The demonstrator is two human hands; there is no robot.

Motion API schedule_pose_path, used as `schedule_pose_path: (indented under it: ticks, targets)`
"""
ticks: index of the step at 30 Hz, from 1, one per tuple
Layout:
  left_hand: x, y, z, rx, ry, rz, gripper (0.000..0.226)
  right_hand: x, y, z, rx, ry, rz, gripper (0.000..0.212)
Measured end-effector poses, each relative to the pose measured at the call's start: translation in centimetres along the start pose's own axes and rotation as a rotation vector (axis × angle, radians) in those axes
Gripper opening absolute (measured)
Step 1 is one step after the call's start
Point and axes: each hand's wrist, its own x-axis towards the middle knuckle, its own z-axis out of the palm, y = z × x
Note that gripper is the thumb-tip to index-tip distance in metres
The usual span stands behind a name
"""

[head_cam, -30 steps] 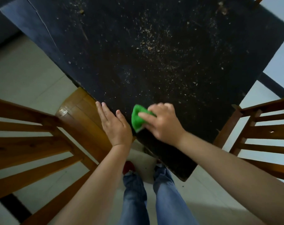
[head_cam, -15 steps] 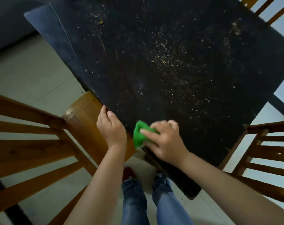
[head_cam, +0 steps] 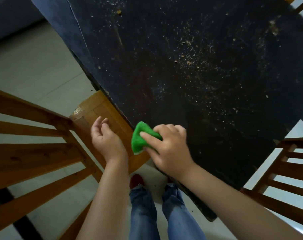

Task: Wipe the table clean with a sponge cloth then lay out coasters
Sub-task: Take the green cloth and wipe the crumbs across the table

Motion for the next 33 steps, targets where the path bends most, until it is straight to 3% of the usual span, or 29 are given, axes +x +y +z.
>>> schedule_pose_path:
  ticks: [5,8,10,13,17,22,25,30,33]
  targets:
    - [1.1,0.4,-0.5,-0.002,0.081,0.003,0.032,6.7,1.9,2.1,-0.122,0.035,0.096,0.038]
    - [1.0,0.5,0.4,0.056,0.02,0.045,0.033,8.8,4.9,0.8,-0.128,0.071,0.334,0.033]
    - [0.9,0.7,1.0,0.093,-0.049,0.095,0.035,7.7,5.9,-0.5,-0.103,0.133,0.386,0.036]
    - [1.4,0.9,1.8,0.098,-0.171,0.095,0.035,5.6,4.0,-1.2,0.007,0.14,0.302,0.041]
    - [2.3,0.8,1.8,-0.01,-0.23,0.014,0.034,5.4,0.5,0.5,0.157,-0.036,0.097,0.04]
    - [2.6,1.2,1.2,-0.175,-0.28,-0.159,0.038,10.5,0.3,2.5,0.028,-0.095,-0.036,0.041]
    - [2.7,1.9,1.6,-0.148,-0.198,-0.181,0.036,13.2,2.1,2.6,-0.026,-0.085,0.112,0.033]
    - [3.0,3.5,2.7,-0.073,-0.028,-0.066,0.029,11.8,6.3,0.0,-0.01,-0.026,0.485,0.037]
    - [3.3,4.1,3.3,-0.08,-0.088,-0.076,0.029,11.2,4.5,-0.7,0.114,0.022,0.335,0.042]
